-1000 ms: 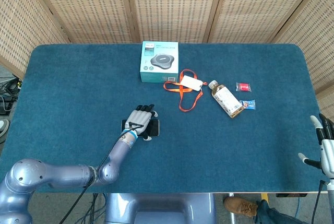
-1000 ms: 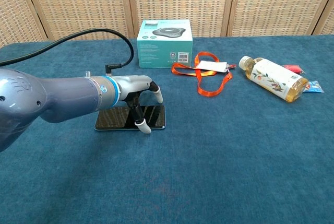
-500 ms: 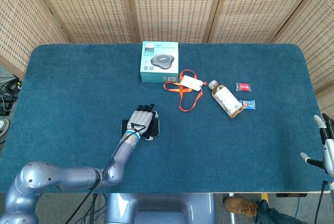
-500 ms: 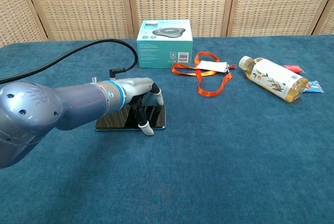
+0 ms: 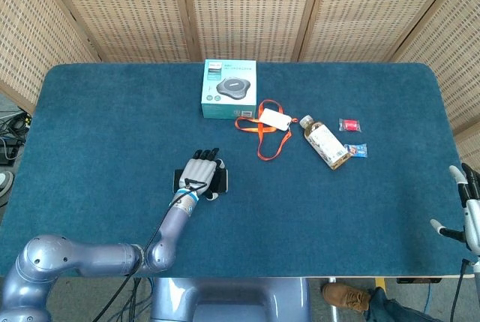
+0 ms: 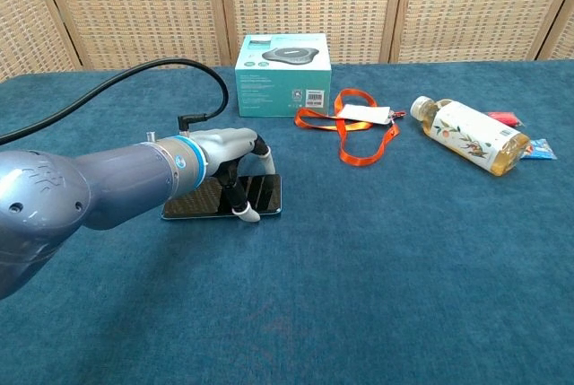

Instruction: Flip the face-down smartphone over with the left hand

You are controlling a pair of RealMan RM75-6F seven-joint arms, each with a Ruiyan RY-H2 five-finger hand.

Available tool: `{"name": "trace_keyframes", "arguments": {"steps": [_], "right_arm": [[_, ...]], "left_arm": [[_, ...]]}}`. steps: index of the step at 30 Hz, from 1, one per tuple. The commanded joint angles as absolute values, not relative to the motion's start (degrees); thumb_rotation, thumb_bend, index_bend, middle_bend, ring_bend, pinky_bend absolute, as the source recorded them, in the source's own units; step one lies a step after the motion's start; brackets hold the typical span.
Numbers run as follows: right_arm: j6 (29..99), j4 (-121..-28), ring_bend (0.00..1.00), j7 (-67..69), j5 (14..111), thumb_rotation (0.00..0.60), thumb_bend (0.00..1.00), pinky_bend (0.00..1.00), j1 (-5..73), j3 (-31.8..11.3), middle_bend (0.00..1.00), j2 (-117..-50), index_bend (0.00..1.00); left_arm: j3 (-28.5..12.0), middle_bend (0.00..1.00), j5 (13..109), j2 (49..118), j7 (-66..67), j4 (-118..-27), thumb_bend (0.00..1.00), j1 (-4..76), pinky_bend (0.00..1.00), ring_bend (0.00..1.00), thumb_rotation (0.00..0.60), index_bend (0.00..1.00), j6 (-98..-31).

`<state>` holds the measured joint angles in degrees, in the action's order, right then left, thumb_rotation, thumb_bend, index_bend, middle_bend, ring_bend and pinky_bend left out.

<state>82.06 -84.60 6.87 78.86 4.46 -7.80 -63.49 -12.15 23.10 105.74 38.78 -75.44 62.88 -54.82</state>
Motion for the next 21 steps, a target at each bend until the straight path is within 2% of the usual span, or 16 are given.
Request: {"name": "trace_keyframes", "arguments": {"steps": [1, 12, 13, 21], "right_arm": [[82.0, -84.6, 0.0, 6.8, 78.9, 0.6, 0.0, 0.0, 4.5, -7.8, 0.0, -63.5, 0.0], [81.9, -84.6, 0.0, 7.1, 78.8, 0.6, 0.0, 0.0, 4.5, -7.8, 0.0, -63.4, 0.0], [82.0, -84.6, 0.0, 7.2, 78.8, 0.6, 0.0, 0.0, 4.5, -7.8, 0.0, -63.4, 0.0], [82.3, -85.0, 0.0, 7.0, 78.9, 0.6, 0.0, 0.0, 4.4, -7.8, 0.0, -63.3, 0.0]], "left_arm": [[-12.4, 0.0, 23.4, 105.5, 38.8, -75.7, 0.27, 62.6, 0.0, 0.0, 0.6, 0.81, -54.9], [-14.8, 0.0, 27.1, 103.6, 35.2, -78.6, 0.27, 60.8, 0.0, 0.0, 0.6, 0.81, -55.8], [-16.1, 0.0, 29.1, 103.0, 32.4, -79.6, 0.27, 60.0, 0.0, 0.0, 0.6, 0.81, -56.4], [-18.5, 0.0, 39.1, 101.1, 18.7, -82.8, 0.27, 55.2, 0.0, 0.0, 0.6, 0.83, -55.8]]}}
